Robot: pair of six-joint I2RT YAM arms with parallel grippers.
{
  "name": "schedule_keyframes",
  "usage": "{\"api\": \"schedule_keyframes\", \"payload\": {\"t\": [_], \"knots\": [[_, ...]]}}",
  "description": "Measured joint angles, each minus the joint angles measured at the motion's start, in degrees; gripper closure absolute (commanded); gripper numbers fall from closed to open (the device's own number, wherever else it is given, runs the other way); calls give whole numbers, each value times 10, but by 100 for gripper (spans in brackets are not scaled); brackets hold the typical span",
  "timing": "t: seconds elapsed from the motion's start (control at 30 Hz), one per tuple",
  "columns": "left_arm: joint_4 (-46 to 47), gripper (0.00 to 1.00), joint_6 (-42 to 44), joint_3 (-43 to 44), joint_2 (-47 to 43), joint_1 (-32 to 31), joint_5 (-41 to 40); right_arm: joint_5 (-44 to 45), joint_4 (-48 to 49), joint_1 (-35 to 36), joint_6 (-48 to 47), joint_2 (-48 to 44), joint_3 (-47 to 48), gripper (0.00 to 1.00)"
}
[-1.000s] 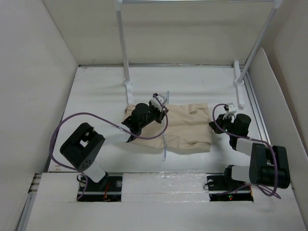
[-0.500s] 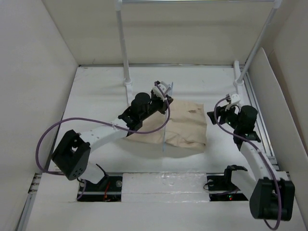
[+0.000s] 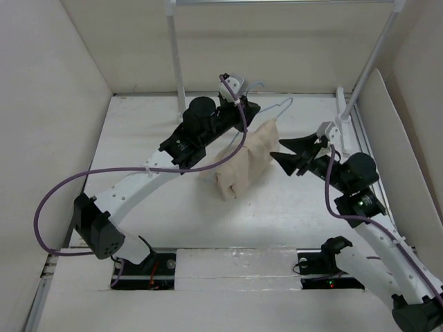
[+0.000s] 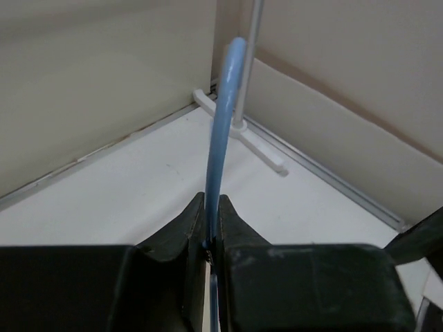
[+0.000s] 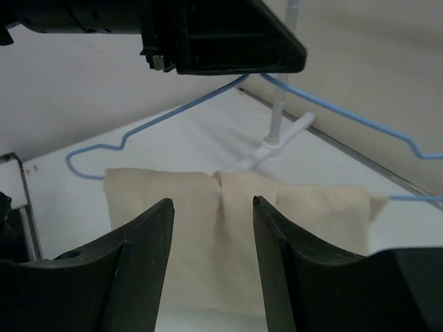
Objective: Place the trousers on the hanger
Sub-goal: Place the hanger at the clothesline.
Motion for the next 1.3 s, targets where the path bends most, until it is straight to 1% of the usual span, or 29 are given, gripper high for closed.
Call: {"api": "schedule_keyframes", "payload": {"t": [0.13, 0.33, 0.53, 0.7, 0.87, 0.93, 1.07, 1.13, 1.27, 1.3], "knots": [[-25, 100, -22, 49, 4, -5, -14, 48, 50, 69, 41, 40, 12, 37], [-29, 100, -64, 67, 19, -24, -39, 127, 153, 133, 101, 95, 9, 35], [-32, 100, -104, 67, 38, -33, -59, 196, 233, 165, 142, 137, 0, 32], [-28, 100, -122, 67, 38, -33, -85, 231, 315, 177, 191, 169, -31, 33], [-27, 100, -133, 66, 38, -35, -103, 244, 367, 184, 231, 221, -54, 35], [-21, 100, -136, 62, 38, -38, -113, 244, 400, 188, 246, 247, -54, 41], [-15, 100, -136, 56, 36, -49, -126, 236, 485, 196, 273, 304, -54, 42], [-15, 100, -135, 53, 36, -52, -129, 224, 519, 198, 282, 327, -54, 47], [-14, 100, -135, 39, 27, -53, -135, 210, 577, 198, 309, 363, -53, 65], [-14, 100, -135, 35, 24, -53, -136, 206, 592, 198, 318, 374, -53, 75]]}}
